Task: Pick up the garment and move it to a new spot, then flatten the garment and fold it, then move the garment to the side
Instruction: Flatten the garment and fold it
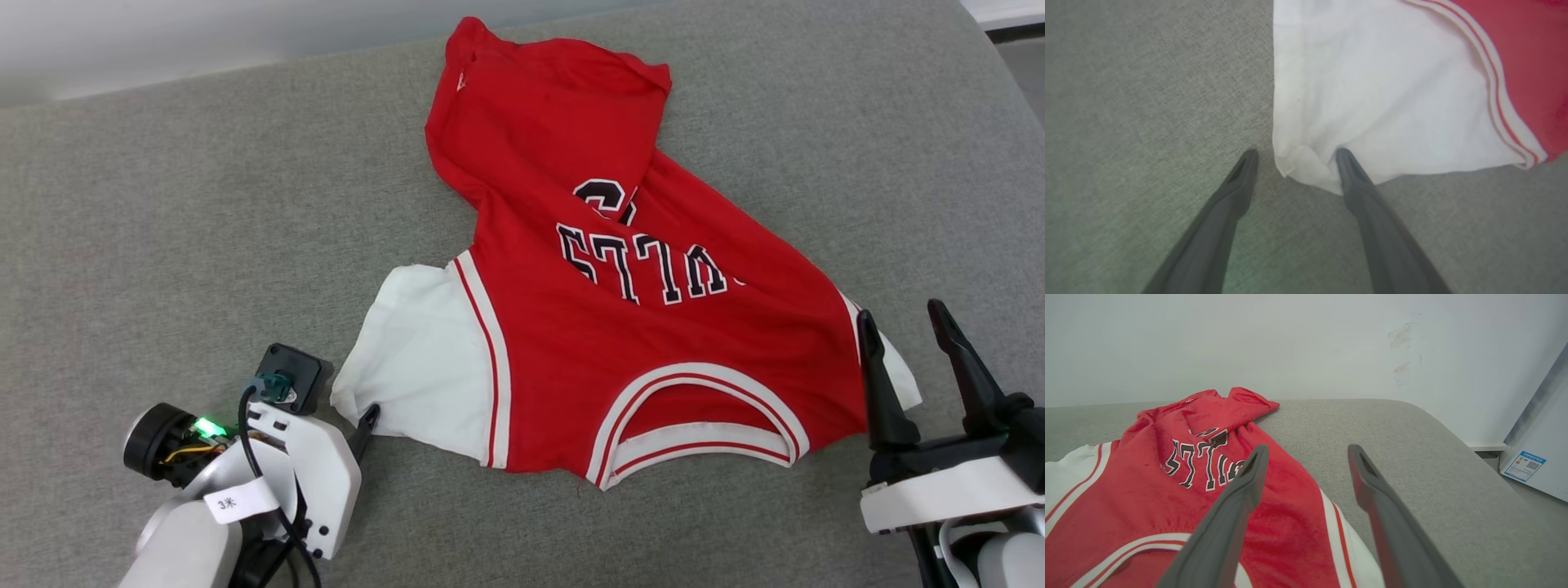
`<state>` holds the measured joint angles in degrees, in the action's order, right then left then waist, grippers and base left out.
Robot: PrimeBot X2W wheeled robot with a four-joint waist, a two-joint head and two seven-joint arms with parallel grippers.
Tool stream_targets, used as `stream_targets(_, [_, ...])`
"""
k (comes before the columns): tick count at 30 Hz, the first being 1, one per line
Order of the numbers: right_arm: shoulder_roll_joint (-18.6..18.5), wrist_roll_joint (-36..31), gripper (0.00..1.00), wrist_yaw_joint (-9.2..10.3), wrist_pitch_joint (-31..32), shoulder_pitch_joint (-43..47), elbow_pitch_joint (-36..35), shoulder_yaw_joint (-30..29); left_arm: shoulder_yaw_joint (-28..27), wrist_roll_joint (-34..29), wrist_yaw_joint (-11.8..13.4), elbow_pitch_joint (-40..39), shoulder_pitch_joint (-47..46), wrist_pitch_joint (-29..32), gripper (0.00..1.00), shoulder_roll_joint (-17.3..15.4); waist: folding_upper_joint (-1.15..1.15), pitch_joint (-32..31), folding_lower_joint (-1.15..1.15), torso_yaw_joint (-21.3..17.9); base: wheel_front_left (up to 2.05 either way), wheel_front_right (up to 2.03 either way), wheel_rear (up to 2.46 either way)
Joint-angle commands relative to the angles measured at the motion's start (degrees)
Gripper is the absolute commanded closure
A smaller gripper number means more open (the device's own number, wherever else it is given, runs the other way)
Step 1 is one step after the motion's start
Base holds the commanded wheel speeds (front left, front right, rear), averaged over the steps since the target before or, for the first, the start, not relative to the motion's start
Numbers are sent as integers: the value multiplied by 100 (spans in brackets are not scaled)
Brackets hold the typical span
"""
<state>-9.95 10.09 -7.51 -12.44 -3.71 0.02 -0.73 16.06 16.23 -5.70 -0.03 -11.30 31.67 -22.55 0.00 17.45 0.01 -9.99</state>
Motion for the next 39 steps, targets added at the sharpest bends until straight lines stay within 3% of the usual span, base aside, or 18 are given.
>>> stream_targets(1, [42,-41,0,4,-44,-105,15,29,32,-38,6,85,-16,111,0,-60,0,39,-1,-38,0,0,0])
stream_targets(3, [65,-76,0,4,-68,-112,56,61,98,-6,-14,181,20,312,0,-111,0,67,-1,-57,0,0,0])
stream_targets(4, [77,-83,0,4,-77,-127,66,74,105,6,-2,227,41,397,20,-127,0,84,-1,-62,0,0,0])
stream_targets(5, [84,-93,0,4,-91,-142,76,90,100,21,18,264,67,463,67,-141,0,95,-1,-65,0,0,0])
stream_targets(6, [83,-110,0,4,-102,-147,85,105,108,28,20,294,97,518,100,-172,0,102,-1,-66,0,0,0])
stream_targets(16, [-115,-166,0,4,82,-36,150,307,-508,64,501,-75,113,-360,100,-205,0,-133,-1,188,0,0,0])
stream_targets(23, [-350,44,0,5,656,199,138,585,-946,219,794,-391,718,-698,100,-306,0,-461,-1,450,0,0,0])
stream_targets(31, [-571,240,0,4,2530,758,-168,142,-1151,471,1003,-1039,1642,-823,100,-200,0,-737,-1,742,0,0,0])
stream_targets(37, [-610,516,0,4,4261,870,-879,-217,-1040,610,954,-1737,2016,-699,100,-159,0,-744,-1,935,0,0,0])
stream_targets(39, [-787,491,0,4,4817,837,-1026,-210,-1010,627,951,-1960,2050,-633,100,-171,0,-705,-1,1006,0,0,0])
